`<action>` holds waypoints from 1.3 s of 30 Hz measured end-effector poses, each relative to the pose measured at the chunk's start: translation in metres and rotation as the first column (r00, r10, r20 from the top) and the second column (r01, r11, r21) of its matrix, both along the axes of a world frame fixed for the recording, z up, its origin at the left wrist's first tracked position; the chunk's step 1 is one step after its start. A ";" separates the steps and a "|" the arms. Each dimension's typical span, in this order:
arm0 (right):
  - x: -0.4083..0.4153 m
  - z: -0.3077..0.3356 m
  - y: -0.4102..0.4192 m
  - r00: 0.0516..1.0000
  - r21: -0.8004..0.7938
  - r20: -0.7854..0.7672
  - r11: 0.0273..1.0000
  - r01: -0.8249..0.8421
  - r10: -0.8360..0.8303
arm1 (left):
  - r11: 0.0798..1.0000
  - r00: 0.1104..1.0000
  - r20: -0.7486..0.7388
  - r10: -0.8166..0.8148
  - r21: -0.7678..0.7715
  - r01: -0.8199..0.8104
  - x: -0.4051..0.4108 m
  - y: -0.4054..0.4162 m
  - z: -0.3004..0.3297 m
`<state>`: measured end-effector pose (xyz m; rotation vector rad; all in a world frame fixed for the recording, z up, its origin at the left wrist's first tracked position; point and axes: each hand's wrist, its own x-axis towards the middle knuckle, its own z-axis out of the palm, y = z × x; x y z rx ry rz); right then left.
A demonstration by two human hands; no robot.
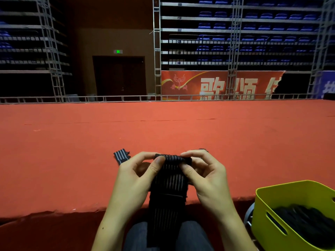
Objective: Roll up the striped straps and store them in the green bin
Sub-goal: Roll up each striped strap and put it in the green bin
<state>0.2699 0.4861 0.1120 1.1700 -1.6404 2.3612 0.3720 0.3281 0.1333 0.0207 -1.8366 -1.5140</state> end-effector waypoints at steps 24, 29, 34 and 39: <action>0.011 -0.020 0.018 0.994 0.132 -0.057 0.987 0.096 -0.089 | 1.000 0.999 0.037 -0.003 -0.019 0.003 0.012 0.007 -0.022; 0.014 -0.023 0.015 0.993 0.119 -0.074 0.988 0.096 -0.088 | 1.000 0.997 0.080 -0.007 -0.014 0.009 0.010 0.008 -0.024; 0.015 -0.024 0.015 0.995 0.144 -0.074 0.987 0.075 -0.065 | 1.000 0.999 0.045 -0.001 -0.008 0.002 0.012 0.008 -0.024; 0.014 -0.023 0.021 0.999 0.173 -0.029 0.984 0.049 -0.045 | 1.000 1.000 0.011 0.013 0.021 -0.014 0.013 0.006 -0.023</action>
